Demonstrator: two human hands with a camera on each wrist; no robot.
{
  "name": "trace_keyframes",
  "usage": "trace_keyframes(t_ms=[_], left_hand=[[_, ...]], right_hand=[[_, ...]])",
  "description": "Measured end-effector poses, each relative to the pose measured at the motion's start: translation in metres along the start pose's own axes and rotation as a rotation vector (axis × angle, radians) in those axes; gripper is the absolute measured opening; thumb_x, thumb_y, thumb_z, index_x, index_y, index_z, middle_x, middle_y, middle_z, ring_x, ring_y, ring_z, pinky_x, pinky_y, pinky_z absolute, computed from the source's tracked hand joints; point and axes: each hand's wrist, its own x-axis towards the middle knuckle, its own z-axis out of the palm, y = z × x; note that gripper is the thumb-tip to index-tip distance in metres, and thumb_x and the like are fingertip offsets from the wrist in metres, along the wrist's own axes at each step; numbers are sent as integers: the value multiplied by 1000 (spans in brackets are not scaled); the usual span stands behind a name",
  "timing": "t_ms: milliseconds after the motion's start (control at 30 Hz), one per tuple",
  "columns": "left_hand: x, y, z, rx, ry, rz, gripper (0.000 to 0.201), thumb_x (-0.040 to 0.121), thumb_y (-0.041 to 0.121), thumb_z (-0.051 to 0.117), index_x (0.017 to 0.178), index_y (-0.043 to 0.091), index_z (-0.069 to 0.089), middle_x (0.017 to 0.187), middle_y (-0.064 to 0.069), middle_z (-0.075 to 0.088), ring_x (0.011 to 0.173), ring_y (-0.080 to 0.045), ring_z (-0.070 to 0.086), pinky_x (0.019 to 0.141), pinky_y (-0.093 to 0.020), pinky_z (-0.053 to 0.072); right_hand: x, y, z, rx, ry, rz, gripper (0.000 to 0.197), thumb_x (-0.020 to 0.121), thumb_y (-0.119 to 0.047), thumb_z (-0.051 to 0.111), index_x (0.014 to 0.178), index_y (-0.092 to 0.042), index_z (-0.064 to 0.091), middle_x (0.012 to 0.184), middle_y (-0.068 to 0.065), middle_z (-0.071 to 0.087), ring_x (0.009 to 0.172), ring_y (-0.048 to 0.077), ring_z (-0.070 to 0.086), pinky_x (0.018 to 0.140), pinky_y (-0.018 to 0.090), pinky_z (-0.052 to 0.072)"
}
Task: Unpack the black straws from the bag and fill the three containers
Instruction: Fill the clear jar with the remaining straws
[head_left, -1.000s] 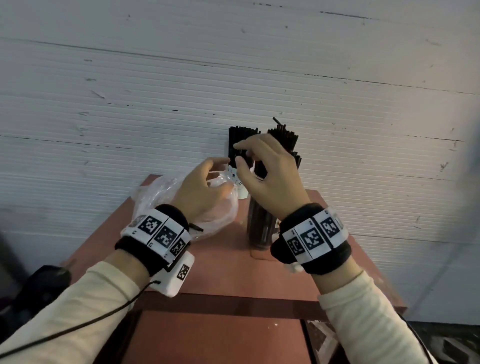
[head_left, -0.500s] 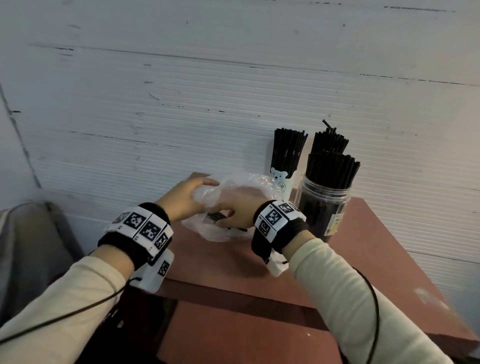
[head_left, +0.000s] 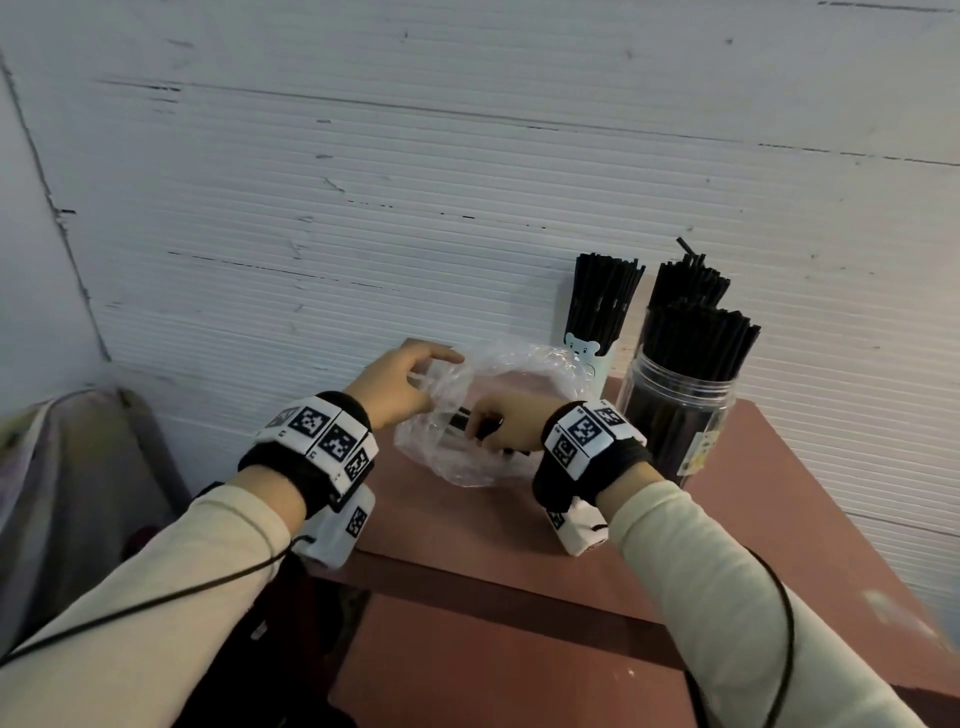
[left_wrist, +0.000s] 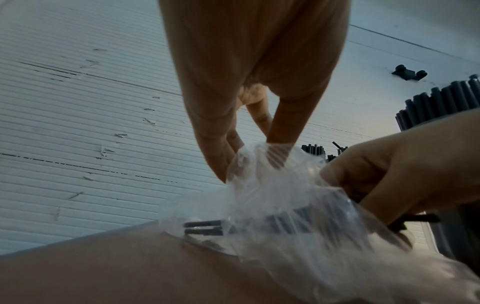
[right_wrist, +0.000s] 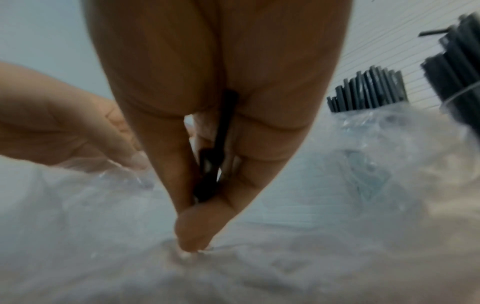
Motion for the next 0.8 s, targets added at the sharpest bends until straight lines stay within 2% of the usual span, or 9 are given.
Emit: trace_keyframes(t_ms=[133,200,367,433,500,600,667,733,800], left_hand=[[0,1,4,-4,7,-19,58,78,-11,62,118,31,60,122,8,50,108,-12,49,78,-17,42],[-1,3,8,16,34,-40,58,78,-10,61,119,30,60,123,6,50,110,-14,51,76,-18,43],[-10,18,25,239,156,77,59,77,1,63,126,31,52,137,6,46,128,-13,44,98,-23,36],[-19,35,38,268,71,148,65,76,1,66,133,28,49,136,10,43,128,-7,39,98,-19,31],[-24,50,51,266,-60,202,70,75,5,70,136,27,47,136,11,45,127,-6,41,99,-20,33],[-23,66,64,178,-155,288,42,80,13,72,119,22,60,121,5,62,115,-11,55,99,-26,42],[-22,80,68,235,-141,252,7,88,19,64,95,19,65,90,7,66,88,-9,61,80,-23,45],[-19,86,76,271,-94,217,18,93,21,54,77,19,61,70,8,60,67,-6,55,65,-24,40],[-17,88,85,139,-44,178,28,96,33,50,74,26,64,67,9,63,65,-5,57,65,-26,42]], right_hand=[[-14,10,0,306,-11,42,24,82,2,63,92,-18,70,97,12,73,81,22,71,75,32,60],[-26,12,-5,362,-7,56,25,83,6,58,100,-8,70,101,19,71,80,22,66,70,27,57],[-63,14,-25,361,-5,65,27,87,3,52,104,-8,71,97,9,71,71,9,63,63,20,53],[-78,13,-35,328,-6,59,27,88,0,52,103,-12,71,92,2,70,57,-4,60,59,16,49],[-92,10,-43,300,-1,41,26,89,-1,53,101,-15,71,86,-3,70,50,-8,57,59,15,49],[-115,7,-55,300,12,21,25,88,-5,59,99,-22,75,78,-6,72,59,-4,64,66,16,53],[-129,8,-61,359,59,-7,24,86,-7,65,98,-25,77,80,-1,75,67,5,70,69,16,53],[-143,10,-67,441,141,-31,21,85,-10,69,100,-23,77,83,3,75,74,12,72,72,19,55],[-156,13,-72,467,281,-54,16,86,-18,71,101,-23,76,87,-3,74,74,7,71,71,17,54]])
